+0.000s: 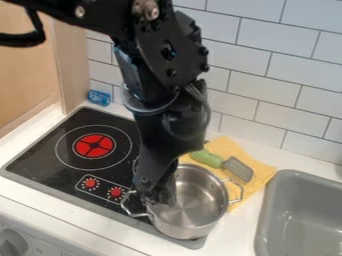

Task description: Take the green spatula out of the napkin and put it on the top of the burner

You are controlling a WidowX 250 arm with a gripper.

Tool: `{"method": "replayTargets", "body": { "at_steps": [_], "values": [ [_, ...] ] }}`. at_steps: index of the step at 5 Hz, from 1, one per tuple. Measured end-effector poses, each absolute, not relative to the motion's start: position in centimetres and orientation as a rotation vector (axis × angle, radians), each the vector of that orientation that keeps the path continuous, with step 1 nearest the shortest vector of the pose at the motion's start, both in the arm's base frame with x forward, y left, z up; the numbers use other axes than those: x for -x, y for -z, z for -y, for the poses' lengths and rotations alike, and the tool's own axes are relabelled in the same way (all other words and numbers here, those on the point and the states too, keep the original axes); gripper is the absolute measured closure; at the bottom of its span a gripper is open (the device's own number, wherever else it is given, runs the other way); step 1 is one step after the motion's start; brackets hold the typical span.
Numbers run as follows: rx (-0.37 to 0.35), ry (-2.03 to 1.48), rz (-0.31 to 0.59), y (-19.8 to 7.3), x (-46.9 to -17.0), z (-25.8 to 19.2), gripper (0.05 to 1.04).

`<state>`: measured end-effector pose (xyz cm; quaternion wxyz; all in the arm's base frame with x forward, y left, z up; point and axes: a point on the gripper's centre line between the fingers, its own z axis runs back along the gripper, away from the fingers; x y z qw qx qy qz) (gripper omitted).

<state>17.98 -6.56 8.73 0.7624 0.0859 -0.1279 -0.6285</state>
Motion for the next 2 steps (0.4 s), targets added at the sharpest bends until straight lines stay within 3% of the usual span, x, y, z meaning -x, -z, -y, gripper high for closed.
{"method": "replayTargets", "body": {
  "at_steps": [2],
  "values": [
    [-0.153, 1.373, 0.207, -7.26, -16.77, 6.0, 0.085]
  ]
}}
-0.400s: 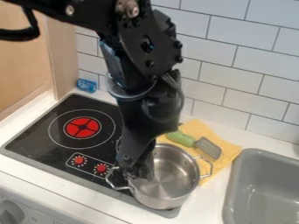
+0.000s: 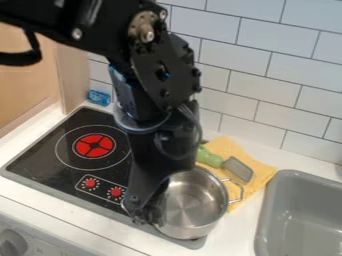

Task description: Take the green spatula out of the napkin and put it on the top of the burner

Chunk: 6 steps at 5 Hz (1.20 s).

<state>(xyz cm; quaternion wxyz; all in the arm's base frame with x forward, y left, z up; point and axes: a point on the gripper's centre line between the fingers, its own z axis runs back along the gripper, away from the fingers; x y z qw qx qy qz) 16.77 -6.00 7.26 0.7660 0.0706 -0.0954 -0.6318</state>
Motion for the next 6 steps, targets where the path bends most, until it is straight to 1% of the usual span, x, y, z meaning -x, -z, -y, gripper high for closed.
{"method": "replayTargets", "body": {
  "at_steps": [1, 2, 4, 6],
  "values": [
    [-0.143, 1.373, 0.173, -6.7, -16.8, 5.7, 0.085],
    [-0.152, 1.375, 0.191, -7.4, -19.4, 5.7, 0.085],
    [-0.139, 1.383, 0.229, -8.0, -22.9, 6.2, 0.085],
    [-0.112, 1.404, 0.228, -7.1, -28.7, 6.0, 0.085]
  ]
}}
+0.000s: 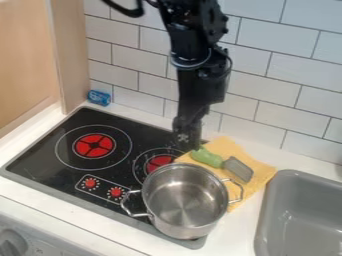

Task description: Take the green spatula out of the napkin and put it on the top of the burner

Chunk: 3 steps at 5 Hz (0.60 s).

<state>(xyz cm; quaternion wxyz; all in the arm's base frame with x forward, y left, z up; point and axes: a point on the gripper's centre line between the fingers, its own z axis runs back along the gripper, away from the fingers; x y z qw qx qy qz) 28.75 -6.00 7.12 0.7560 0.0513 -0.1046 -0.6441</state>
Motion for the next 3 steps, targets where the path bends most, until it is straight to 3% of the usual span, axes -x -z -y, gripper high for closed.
{"method": "replayTargets", "body": {
  "at_steps": [2, 3],
  "values": [
    [-0.105, 1.409, 0.222, -6.1, -33.1, 5.9, 0.085],
    [-0.094, 1.42, 0.189, -5.1, -33.5, 5.8, 0.085]
  ]
}}
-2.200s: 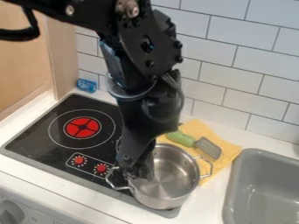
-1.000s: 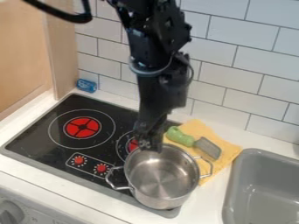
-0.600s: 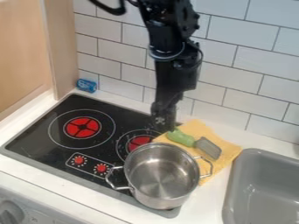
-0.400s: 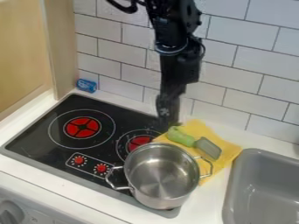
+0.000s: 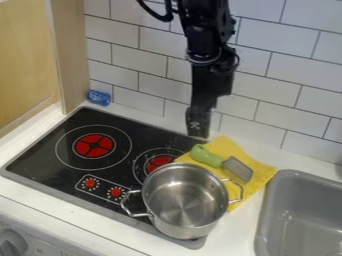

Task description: Take the green spatula out of the napkin and put it on the top of the burner

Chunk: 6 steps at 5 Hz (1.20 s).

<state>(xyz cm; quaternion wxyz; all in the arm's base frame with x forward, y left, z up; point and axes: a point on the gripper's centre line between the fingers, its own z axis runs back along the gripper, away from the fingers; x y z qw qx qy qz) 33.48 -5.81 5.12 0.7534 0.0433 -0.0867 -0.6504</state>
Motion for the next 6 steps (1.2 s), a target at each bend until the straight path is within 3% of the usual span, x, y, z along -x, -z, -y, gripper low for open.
{"method": "replayTargets", "body": {
  "at_steps": [3, 4, 5, 6],
  "values": [
    [-0.047, 1.468, 0.086, -2.2, -32.9, 6.1, 0.085],
    [-0.046, 1.472, 0.056, -1.5, -32.8, 6.0, 0.145],
    [-0.063, 1.49, 0.047, -1.5, -32.7, 6.4, 0.454],
    [-0.078, 1.499, 0.049, -1.4, -32.8, 6.7, 0.697]
  ]
}}
